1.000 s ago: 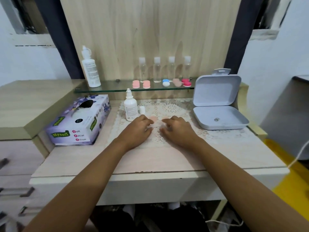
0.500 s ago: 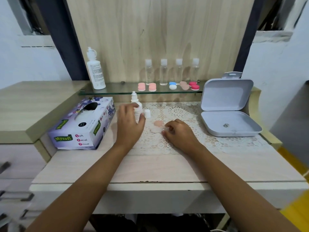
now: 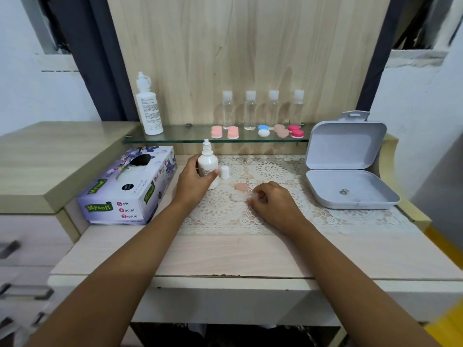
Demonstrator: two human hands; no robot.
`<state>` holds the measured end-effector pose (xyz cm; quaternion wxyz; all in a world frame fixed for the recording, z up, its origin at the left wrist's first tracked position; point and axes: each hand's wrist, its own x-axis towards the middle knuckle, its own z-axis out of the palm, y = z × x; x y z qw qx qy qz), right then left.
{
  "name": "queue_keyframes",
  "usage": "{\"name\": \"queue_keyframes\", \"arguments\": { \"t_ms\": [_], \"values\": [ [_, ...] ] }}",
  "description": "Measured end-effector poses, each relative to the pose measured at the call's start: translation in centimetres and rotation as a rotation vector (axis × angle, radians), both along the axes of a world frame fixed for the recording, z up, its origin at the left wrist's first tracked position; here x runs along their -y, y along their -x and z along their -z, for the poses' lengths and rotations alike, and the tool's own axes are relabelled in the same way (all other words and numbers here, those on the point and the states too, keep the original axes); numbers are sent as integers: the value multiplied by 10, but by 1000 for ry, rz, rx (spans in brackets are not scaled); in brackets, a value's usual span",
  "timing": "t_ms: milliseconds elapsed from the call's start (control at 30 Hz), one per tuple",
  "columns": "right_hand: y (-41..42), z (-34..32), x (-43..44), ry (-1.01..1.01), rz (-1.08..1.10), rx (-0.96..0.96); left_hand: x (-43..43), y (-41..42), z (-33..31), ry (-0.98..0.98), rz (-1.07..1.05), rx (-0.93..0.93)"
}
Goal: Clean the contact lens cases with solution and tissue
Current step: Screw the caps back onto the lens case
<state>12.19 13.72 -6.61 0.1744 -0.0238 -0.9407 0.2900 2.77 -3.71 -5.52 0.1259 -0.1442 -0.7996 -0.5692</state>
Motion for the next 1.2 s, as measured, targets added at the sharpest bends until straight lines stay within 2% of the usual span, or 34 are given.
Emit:
{"name": "queue_keyframes", "arguments": {
  "t_ms": [133,367,600,1200],
  "values": [
    [1,2,-1,26,1,-15,9,-3,0,122,48,-123],
    [2,4,0,19,17,-36,29,-18,-13,564,75,-290],
    [1,6,0,-12,25,-45,39,-22,-15,801,101,-406],
    [-3,4,3,-40,41,-33,39,-17,-10,1003,155,-558]
  ]
}}
